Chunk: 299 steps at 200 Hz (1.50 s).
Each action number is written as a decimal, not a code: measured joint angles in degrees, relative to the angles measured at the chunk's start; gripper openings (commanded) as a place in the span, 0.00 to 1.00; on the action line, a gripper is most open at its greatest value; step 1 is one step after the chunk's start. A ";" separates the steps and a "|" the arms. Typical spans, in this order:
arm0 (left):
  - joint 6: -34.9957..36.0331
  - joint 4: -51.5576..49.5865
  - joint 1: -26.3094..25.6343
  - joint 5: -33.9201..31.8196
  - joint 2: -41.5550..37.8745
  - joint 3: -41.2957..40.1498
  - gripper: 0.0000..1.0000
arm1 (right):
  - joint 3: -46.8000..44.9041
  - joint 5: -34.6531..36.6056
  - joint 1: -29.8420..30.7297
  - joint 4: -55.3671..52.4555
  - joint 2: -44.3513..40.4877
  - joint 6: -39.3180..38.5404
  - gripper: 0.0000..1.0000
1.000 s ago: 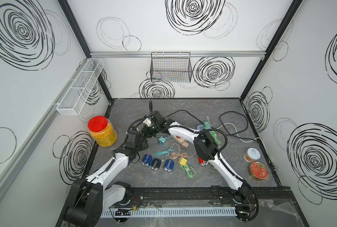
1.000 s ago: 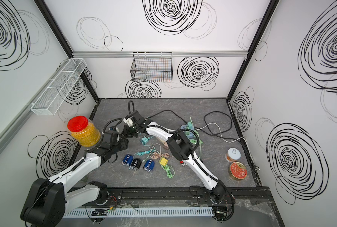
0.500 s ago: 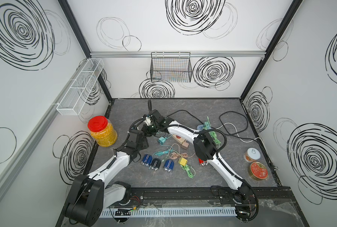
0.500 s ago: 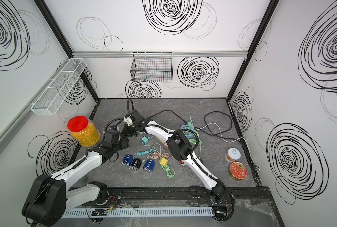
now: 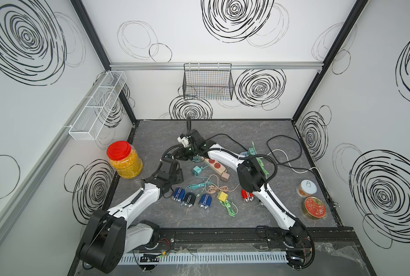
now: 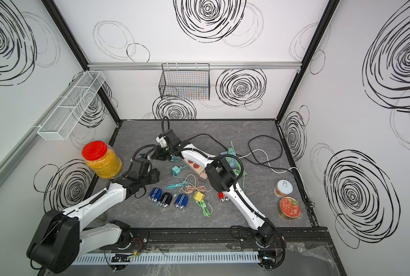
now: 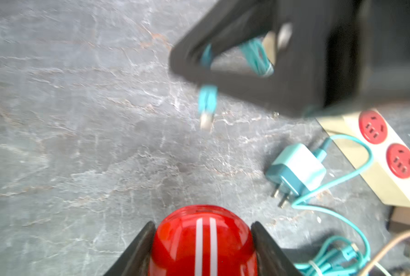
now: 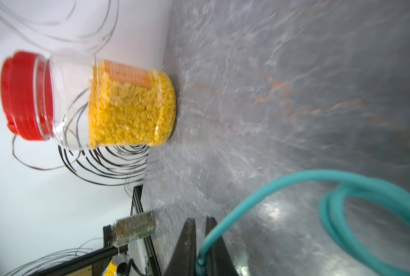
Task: Unplug the electric shaver
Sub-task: Remove the charging cable from the electric shaver, then place the charging cable at the center of the board.
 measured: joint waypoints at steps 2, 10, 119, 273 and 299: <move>0.00 0.00 0.07 0.20 -0.15 -0.15 0.10 | -0.15 -0.02 -0.24 0.22 0.00 0.02 0.12; -0.13 -0.02 0.39 0.92 -0.83 -0.63 0.10 | -0.70 0.11 -1.18 1.05 0.00 0.33 0.12; -0.68 -3.65 3.72 -5.79 0.63 -0.42 0.20 | -1.44 4.79 4.07 -3.80 -0.24 -3.32 0.13; -3.58 -5.62 3.61 -11.45 9.38 0.63 0.36 | -17.25 7.80 6.40 -4.63 -8.15 -5.42 0.28; -3.74 -4.66 3.74 -10.82 9.49 0.50 0.42 | -17.49 7.80 6.93 -4.55 -8.15 -5.40 0.30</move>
